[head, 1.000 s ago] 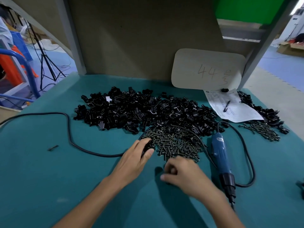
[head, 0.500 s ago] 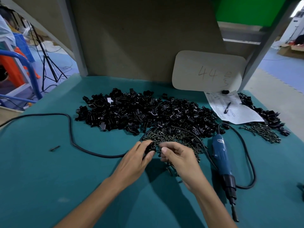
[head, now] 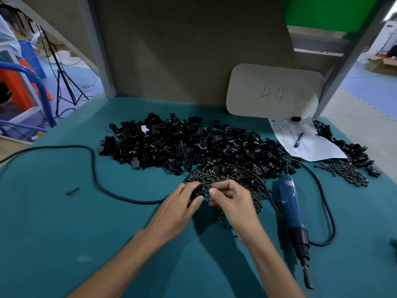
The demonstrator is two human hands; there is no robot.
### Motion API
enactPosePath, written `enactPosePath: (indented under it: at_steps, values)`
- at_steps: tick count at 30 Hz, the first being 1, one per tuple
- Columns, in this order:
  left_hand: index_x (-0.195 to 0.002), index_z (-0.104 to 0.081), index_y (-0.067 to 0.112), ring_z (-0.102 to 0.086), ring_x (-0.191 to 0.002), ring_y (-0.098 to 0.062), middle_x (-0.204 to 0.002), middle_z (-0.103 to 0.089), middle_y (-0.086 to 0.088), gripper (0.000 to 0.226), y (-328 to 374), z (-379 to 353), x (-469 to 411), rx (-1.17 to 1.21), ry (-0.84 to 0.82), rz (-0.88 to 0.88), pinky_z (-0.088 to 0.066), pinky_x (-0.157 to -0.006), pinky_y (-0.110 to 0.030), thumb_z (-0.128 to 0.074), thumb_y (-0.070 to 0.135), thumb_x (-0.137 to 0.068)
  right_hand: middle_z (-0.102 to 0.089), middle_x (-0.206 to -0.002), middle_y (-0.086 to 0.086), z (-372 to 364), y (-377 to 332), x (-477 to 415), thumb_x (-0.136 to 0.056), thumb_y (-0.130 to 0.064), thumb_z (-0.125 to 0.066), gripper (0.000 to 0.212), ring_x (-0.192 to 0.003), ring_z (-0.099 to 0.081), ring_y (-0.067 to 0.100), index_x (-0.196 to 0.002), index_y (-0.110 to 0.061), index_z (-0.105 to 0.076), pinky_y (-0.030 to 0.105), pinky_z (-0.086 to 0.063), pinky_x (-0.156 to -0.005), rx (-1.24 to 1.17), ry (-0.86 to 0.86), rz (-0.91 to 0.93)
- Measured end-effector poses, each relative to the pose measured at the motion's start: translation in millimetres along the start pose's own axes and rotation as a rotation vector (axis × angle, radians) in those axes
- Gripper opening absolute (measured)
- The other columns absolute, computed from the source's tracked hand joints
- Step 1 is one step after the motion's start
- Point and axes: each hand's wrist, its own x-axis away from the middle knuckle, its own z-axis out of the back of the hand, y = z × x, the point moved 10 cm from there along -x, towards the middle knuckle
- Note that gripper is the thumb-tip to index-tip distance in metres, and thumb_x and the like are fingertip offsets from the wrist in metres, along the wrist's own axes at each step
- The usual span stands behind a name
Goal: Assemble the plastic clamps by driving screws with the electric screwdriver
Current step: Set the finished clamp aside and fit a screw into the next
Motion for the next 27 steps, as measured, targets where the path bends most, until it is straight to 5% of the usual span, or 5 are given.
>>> enactPosePath:
  at_steps: [20, 27]
  values:
    - [-0.142, -0.039, 0.034, -0.048, -0.091, -0.004, -0.108, -0.044, 0.014, 0.046, 8, 3, 2, -0.052, 0.000, -0.018, -0.046, -0.081, -0.029, -0.033, 0.057, -0.102, -0.077, -0.084, 0.004, -8, 9, -8, -0.096, -0.010, -0.070, 0.007, -0.078, -0.073, 0.014, -0.102, -0.010, -0.073, 0.021, -0.056, -0.069, -0.051, -0.128, -0.087]
    - [-0.140, -0.041, 0.034, -0.051, -0.094, -0.007, -0.111, -0.047, 0.012, 0.042, 13, 5, 3, -0.044, -0.002, -0.034, -0.048, -0.083, -0.033, -0.035, 0.053, -0.103, -0.065, -0.067, -0.008, -19, 7, -11, -0.104, -0.039, -0.054, 0.029, -0.061, -0.058, 0.003, -0.083, -0.020, -0.061, 0.026, -0.052, -0.060, 0.323, -0.204, -0.060]
